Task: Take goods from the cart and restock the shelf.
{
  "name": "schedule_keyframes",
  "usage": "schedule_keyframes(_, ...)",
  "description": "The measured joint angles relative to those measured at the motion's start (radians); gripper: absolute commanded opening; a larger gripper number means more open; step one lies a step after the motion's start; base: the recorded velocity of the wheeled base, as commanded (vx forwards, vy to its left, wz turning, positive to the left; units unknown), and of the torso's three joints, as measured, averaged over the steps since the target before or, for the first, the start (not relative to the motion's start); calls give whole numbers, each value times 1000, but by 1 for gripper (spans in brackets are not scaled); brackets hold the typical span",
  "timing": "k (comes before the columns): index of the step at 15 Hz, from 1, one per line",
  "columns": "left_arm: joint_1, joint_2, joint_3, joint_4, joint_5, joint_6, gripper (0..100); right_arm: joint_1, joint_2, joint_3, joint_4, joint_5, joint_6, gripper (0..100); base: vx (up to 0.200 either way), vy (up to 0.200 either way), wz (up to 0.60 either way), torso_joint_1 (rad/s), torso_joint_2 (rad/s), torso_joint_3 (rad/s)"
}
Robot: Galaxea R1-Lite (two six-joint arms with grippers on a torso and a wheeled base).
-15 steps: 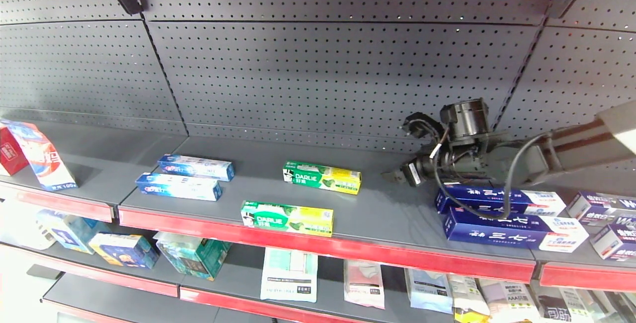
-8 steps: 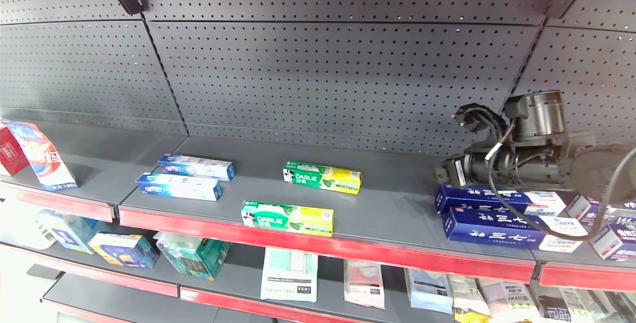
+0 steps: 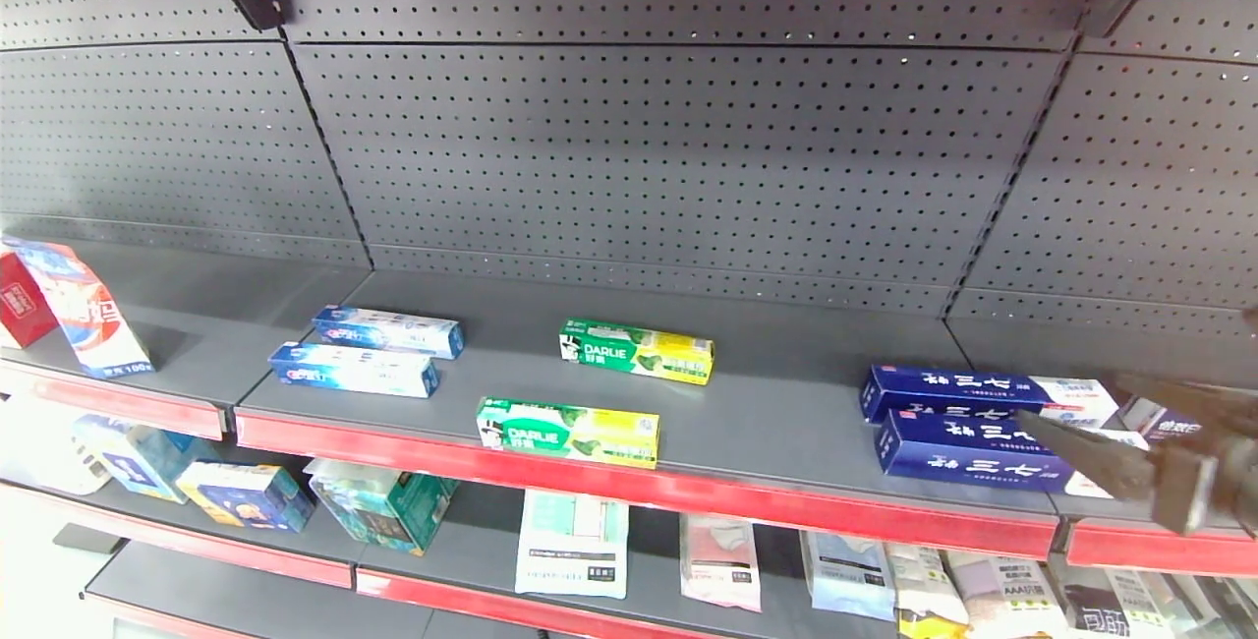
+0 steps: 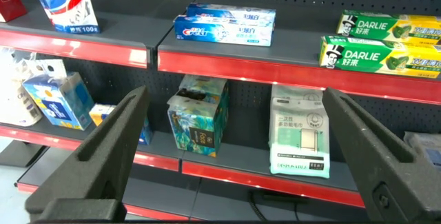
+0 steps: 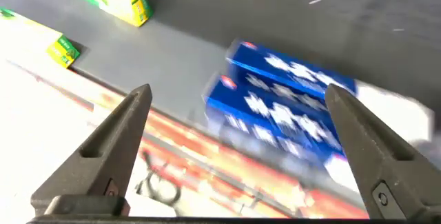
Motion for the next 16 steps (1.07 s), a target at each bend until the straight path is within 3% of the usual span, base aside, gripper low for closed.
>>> schedule_keyframes(3, 0, 0, 0, 0, 0, 0, 100, -56, -357, 196, 27, -9, 1, 100, 0, 0, 0, 0, 0, 0)
schedule_keyframes(8, 0, 0, 0, -1, 0, 0, 100, -121, -847, 316, 296, -118, 38, 100, 0, 0, 0, 0, 0, 0)
schedule_keyframes(10, 0, 0, 0, -1, 0, 0, 100, -132, -917, 336, 413, -151, 81, 100, 0, 0, 0, 0, 0, 0)
schedule_keyframes(12, 0, 0, 0, -1, 0, 0, 100, -87, -967, 345, 401, -143, 100, 100, 0, 0, 0, 0, 0, 0)
schedule_keyframes(16, 0, 0, 0, 0, 0, 1, 100, -81, -1035, 348, 397, -161, 126, 100, 0, 0, 0, 0, 0, 0)
